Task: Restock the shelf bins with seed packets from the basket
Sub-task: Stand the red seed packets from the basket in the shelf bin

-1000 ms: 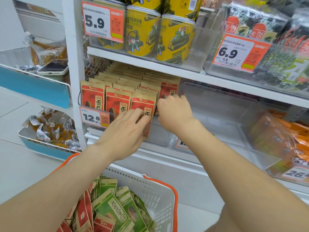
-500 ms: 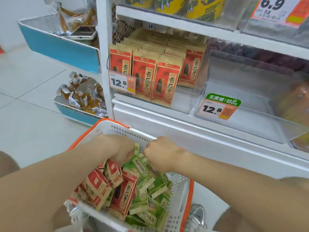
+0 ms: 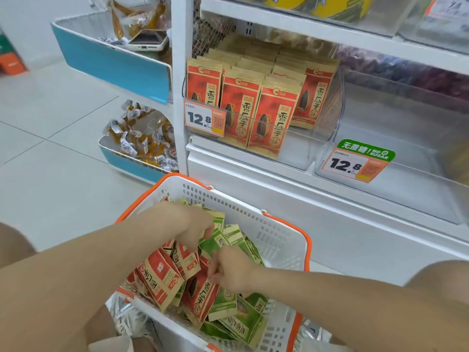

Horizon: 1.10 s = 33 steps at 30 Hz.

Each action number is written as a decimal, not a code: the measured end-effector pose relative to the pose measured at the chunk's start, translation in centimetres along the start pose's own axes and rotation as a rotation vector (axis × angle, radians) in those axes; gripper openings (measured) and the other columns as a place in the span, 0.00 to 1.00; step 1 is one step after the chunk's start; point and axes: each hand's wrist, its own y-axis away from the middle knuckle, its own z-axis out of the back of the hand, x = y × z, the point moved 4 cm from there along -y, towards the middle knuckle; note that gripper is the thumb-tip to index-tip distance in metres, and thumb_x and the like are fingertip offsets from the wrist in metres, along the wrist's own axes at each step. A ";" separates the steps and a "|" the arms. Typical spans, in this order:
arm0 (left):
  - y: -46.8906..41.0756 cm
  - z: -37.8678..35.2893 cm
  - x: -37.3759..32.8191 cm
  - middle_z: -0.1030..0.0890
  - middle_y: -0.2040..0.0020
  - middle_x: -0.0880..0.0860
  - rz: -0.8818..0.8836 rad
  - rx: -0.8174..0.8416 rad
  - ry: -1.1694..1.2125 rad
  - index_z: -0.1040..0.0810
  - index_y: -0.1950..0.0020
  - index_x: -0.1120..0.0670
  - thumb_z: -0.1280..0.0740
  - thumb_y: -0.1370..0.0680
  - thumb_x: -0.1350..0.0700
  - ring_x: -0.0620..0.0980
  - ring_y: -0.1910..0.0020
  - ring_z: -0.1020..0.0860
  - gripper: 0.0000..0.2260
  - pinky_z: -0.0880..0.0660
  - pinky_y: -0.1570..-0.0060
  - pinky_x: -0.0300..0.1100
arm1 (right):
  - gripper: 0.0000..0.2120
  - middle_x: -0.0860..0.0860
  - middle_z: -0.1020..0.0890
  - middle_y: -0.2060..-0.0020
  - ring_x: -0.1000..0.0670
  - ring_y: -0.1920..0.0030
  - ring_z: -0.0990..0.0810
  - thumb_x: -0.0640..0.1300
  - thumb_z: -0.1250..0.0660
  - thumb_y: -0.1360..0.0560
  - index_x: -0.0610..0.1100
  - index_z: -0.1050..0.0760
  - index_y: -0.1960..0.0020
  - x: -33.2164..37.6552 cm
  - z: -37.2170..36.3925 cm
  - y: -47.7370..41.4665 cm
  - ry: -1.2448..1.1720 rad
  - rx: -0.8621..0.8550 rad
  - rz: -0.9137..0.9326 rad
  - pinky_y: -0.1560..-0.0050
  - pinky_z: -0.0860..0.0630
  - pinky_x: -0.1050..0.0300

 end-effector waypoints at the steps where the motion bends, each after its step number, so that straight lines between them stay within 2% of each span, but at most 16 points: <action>1: 0.0 0.0 0.1 0.23 0.50 0.47 0.000 -0.021 0.012 0.22 0.30 0.50 0.33 0.16 0.52 0.51 0.51 0.23 0.15 0.23 0.55 0.42 | 0.06 0.56 0.18 0.62 0.60 0.59 0.21 0.39 0.28 0.21 0.41 0.14 0.45 0.1 0.5 -0.1 -0.048 -0.025 -0.006 0.56 0.29 0.72; 3: -0.2 0.6 -0.1 0.27 0.56 0.43 -0.032 -0.029 0.027 0.22 0.30 0.51 0.32 0.17 0.53 0.51 0.52 0.25 0.15 0.27 0.61 0.41 | 0.05 0.58 0.24 0.66 0.60 0.66 0.26 0.37 0.27 0.22 0.44 0.15 0.48 0.6 2.3 -0.1 -0.138 -0.071 -0.023 0.66 0.32 0.71; 4: -0.3 1.2 -0.3 0.27 0.56 0.44 -0.040 -0.055 0.013 0.22 0.30 0.52 0.33 0.16 0.54 0.51 0.52 0.25 0.15 0.28 0.58 0.41 | 0.07 0.56 0.25 0.65 0.59 0.65 0.27 0.36 0.28 0.23 0.46 0.18 0.47 0.9 3.4 0.1 -0.169 -0.106 -0.033 0.67 0.32 0.68; 6: -0.2 2.7 -0.5 0.21 0.46 0.51 -0.037 -0.141 0.029 0.24 0.29 0.53 0.37 0.16 0.56 0.54 0.48 0.24 0.15 0.25 0.50 0.45 | 0.14 0.52 0.24 0.61 0.55 0.63 0.25 0.34 0.31 0.26 0.49 0.26 0.46 1.2 6.2 0.6 -0.210 -0.188 -0.061 0.68 0.30 0.60; 8: 0.1 4.6 -0.4 0.21 0.39 0.58 0.024 -0.313 0.091 0.27 0.30 0.54 0.40 0.15 0.55 0.59 0.44 0.22 0.14 0.24 0.49 0.49 | 0.15 0.48 0.22 0.59 0.50 0.63 0.22 0.33 0.33 0.28 0.50 0.29 0.47 1.3 9.5 1.5 -0.241 -0.291 -0.076 0.68 0.27 0.55; 11: 0.4 7.0 0.3 0.20 0.48 0.60 0.155 -0.653 0.206 0.29 0.43 0.56 0.45 0.13 0.50 0.62 0.54 0.23 0.11 0.25 0.57 0.51 | 0.15 0.48 0.21 0.64 0.48 0.68 0.22 0.34 0.33 0.27 0.51 0.30 0.47 1.6 14.9 3.7 -0.320 -0.519 -0.063 0.71 0.28 0.54; 13: 1.0 8.0 0.2 0.20 0.55 0.59 0.174 -0.820 0.377 0.29 0.51 0.55 0.51 0.13 0.41 0.61 0.59 0.24 0.21 0.26 0.59 0.51 | 0.16 0.49 0.23 0.64 0.49 0.68 0.24 0.32 0.35 0.26 0.50 0.29 0.45 1.8 18.2 5.3 -0.380 -0.717 -0.012 0.70 0.30 0.57; 15: 1.5 8.7 -0.1 0.21 0.62 0.55 0.118 -0.888 0.562 0.27 0.59 0.54 0.56 0.14 0.36 0.59 0.60 0.22 0.30 0.25 0.57 0.52 | 0.16 0.51 0.22 0.60 0.51 0.62 0.22 0.31 0.36 0.24 0.49 0.30 0.43 2.0 20.8 6.4 -0.461 -0.898 0.068 0.62 0.26 0.56; 17: 1.7 9.3 -1.1 0.22 0.67 0.51 -0.023 -0.906 0.781 0.26 0.65 0.51 0.55 0.14 0.35 0.55 0.63 0.22 0.32 0.26 0.58 0.49 | 0.18 0.50 0.23 0.58 0.50 0.59 0.20 0.32 0.33 0.22 0.50 0.34 0.41 2.1 22.4 7.4 -0.615 -1.034 0.159 0.57 0.22 0.46; 19: 1.9 9.9 -2.1 0.16 0.64 0.49 -0.155 -0.923 0.975 0.18 0.59 0.51 0.54 0.14 0.35 0.49 0.61 0.18 0.33 0.23 0.56 0.48 | 0.17 0.47 0.22 0.56 0.50 0.59 0.18 0.34 0.30 0.21 0.46 0.35 0.41 2.2 23.4 8.6 -0.766 -1.140 0.257 0.57 0.18 0.48; 21: 2.0 10.5 -2.5 0.13 0.58 0.47 -0.182 -1.020 1.088 0.14 0.51 0.49 0.54 0.14 0.35 0.45 0.56 0.16 0.32 0.21 0.52 0.46 | 0.13 0.46 0.18 0.56 0.55 0.58 0.16 0.39 0.25 0.22 0.41 0.30 0.45 2.2 23.7 9.3 -0.863 -1.208 0.295 0.57 0.16 0.53; 22: 2.2 10.8 -2.6 0.13 0.57 0.47 -0.160 -1.096 1.122 0.15 0.49 0.49 0.54 0.13 0.36 0.43 0.55 0.16 0.31 0.21 0.51 0.45 | 0.13 0.46 0.16 0.57 0.53 0.57 0.14 0.44 0.23 0.23 0.40 0.26 0.48 2.1 23.6 9.3 -0.903 -1.216 0.283 0.55 0.15 0.50; 24: 2.7 11.2 -2.7 0.14 0.57 0.47 -0.084 -1.234 1.234 0.16 0.50 0.50 0.53 0.13 0.38 0.45 0.55 0.16 0.30 0.21 0.52 0.45 | 0.15 0.45 0.13 0.58 0.40 0.55 0.13 0.53 0.21 0.25 0.42 0.19 0.55 2.0 22.7 8.8 -0.980 -1.165 0.249 0.52 0.15 0.37; 25: 3.0 11.4 -2.8 0.14 0.56 0.48 -0.043 -1.277 1.303 0.16 0.50 0.51 0.54 0.13 0.38 0.46 0.54 0.16 0.29 0.22 0.52 0.44 | 0.14 0.46 0.12 0.59 0.39 0.54 0.13 0.55 0.21 0.26 0.44 0.16 0.55 2.1 22.1 8.6 -0.999 -1.140 0.241 0.51 0.16 0.35; 29: 4.0 12.1 -3.6 0.15 0.52 0.46 0.016 -1.329 1.385 0.18 0.43 0.50 0.55 0.13 0.38 0.41 0.52 0.18 0.28 0.28 0.56 0.31 | 0.09 0.49 0.11 0.54 0.50 0.50 0.12 0.46 0.21 0.25 0.43 0.13 0.47 3.0 20.7 8.4 -1.130 -1.069 0.281 0.47 0.16 0.51; 33: 3.9 12.8 -4.5 0.15 0.50 0.46 -0.097 -1.364 1.411 0.21 0.39 0.49 0.53 0.12 0.38 0.40 0.50 0.18 0.25 0.22 0.47 0.41 | 0.12 0.42 0.12 0.48 0.45 0.47 0.14 0.42 0.26 0.22 0.39 0.15 0.40 2.9 21.3 8.1 -1.447 -0.856 0.262 0.40 0.17 0.47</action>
